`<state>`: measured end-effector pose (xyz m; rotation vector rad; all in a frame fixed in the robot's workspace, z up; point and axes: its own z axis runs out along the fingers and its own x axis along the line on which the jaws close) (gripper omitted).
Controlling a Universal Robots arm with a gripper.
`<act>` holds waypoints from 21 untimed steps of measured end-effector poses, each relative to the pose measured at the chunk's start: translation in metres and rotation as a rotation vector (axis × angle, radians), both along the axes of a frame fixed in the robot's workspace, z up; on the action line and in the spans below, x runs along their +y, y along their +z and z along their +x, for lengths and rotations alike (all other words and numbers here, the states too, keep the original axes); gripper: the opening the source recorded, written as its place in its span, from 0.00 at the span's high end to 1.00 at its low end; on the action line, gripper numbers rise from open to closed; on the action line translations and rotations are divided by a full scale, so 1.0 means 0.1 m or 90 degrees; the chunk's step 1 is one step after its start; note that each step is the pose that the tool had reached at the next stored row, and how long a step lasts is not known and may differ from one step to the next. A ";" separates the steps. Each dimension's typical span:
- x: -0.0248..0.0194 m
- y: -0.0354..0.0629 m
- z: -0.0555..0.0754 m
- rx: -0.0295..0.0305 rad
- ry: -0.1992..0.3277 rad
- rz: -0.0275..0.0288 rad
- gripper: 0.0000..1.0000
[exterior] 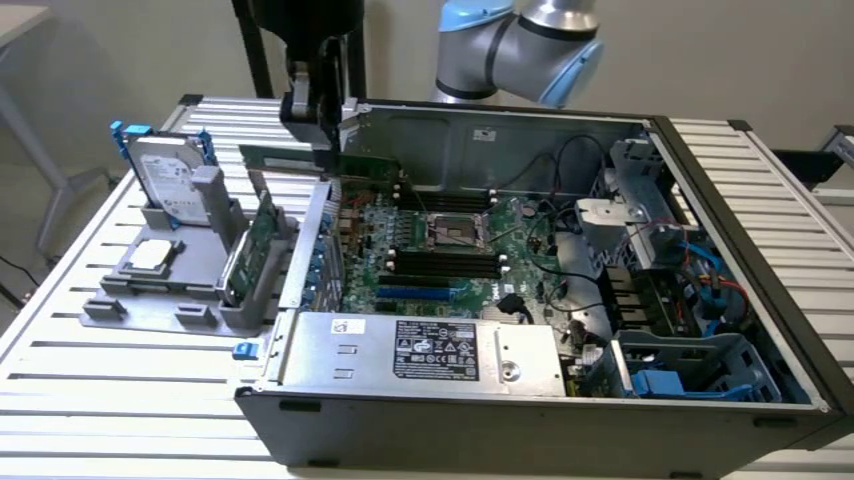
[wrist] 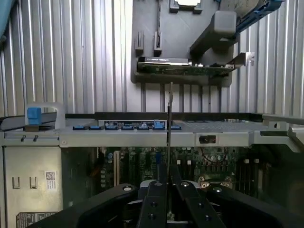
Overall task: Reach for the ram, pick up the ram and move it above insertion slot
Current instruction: 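Pick up the ram and move it above insertion slot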
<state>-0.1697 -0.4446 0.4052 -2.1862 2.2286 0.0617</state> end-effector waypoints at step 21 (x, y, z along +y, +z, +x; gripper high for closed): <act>0.202 -0.078 0.94 0.0005 0.000 0.0023 0.87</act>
